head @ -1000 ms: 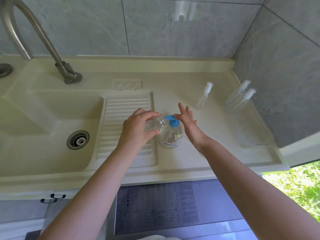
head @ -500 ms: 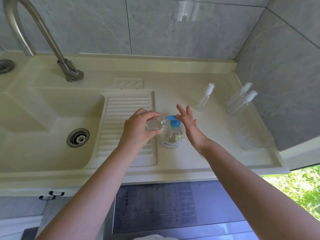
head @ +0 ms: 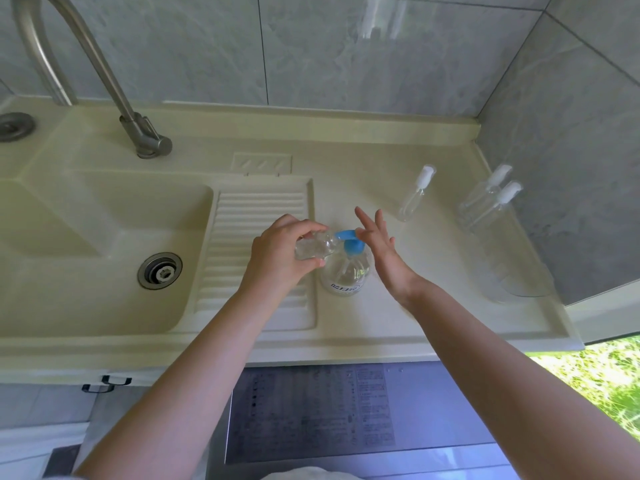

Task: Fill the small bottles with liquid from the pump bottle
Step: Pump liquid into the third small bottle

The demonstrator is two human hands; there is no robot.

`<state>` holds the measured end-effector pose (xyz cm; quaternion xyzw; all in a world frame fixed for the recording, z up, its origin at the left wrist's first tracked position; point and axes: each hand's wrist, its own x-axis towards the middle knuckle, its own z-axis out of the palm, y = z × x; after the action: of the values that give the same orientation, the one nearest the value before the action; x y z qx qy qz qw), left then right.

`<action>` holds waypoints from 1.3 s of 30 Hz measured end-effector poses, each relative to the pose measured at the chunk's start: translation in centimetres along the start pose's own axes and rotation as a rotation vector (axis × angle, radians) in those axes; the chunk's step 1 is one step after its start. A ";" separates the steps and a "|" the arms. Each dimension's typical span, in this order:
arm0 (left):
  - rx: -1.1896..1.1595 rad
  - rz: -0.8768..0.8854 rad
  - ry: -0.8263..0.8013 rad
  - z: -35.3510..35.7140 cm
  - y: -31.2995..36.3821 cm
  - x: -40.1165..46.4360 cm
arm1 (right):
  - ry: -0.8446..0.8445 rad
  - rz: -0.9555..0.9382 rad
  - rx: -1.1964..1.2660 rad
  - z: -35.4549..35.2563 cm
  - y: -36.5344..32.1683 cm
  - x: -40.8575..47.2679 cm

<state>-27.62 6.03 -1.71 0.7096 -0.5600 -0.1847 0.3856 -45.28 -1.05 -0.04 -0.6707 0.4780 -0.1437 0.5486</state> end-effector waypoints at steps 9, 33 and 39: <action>0.031 -0.012 -0.009 -0.1 0.0 0.1 | -0.005 -0.110 -0.046 0.6 -0.2 0.0; 0.013 -0.017 -0.022 0.1 -0.1 0.0 | -0.007 0.025 0.013 -0.1 -0.1 -0.3; -0.001 -0.013 -0.019 -0.1 -0.1 0.1 | -0.012 0.037 0.017 -0.1 0.4 -0.3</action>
<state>-27.46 5.98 -1.67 0.7112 -0.5591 -0.1942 0.3795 -45.65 -0.85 -0.29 -0.6578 0.4860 -0.1336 0.5597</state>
